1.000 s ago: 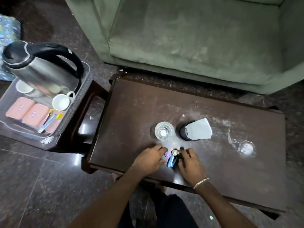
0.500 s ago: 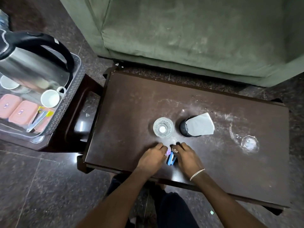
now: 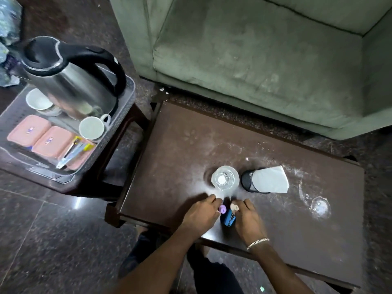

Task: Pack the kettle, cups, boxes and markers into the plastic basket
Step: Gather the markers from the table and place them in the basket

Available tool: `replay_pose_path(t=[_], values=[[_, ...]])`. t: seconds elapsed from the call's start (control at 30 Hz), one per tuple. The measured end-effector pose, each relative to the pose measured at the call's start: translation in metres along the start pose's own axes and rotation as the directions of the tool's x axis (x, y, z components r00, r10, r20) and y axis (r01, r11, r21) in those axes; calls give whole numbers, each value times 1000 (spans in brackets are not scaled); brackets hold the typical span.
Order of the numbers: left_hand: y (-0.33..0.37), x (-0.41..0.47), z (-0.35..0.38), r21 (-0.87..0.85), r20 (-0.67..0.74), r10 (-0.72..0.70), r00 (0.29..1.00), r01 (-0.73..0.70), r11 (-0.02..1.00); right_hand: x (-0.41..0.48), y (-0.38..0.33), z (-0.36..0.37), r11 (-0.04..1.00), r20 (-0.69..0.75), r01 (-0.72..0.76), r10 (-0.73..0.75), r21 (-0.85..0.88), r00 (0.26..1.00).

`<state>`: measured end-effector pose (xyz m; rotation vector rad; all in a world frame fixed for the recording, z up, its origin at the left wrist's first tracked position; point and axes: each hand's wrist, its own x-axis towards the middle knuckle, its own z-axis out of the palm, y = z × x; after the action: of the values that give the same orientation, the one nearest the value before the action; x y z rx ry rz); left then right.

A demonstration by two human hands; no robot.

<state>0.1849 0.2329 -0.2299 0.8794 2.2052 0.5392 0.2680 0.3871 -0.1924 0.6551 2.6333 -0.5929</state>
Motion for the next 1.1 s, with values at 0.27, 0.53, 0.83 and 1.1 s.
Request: replay_pose_path(t=[0.27,0.53,0.83,1.1], values=[[4,20,12,-10,15,65,998,-65,998,3,-3,-3,997,17,-52,54,-61,998],[6,21,19,-17,10,83,997,-83,996,-6,0,-6,997,-22,-52,51,-65,998],[-16,-8,-33,-113,-130,59,990,-74,991,-11,-47,-13,999,-12,44,-44,15,999],[-79,-72,-124,-193,-379,-35,925,-42,980,4,-150,-22,952,-66,251,-243,174,968]])
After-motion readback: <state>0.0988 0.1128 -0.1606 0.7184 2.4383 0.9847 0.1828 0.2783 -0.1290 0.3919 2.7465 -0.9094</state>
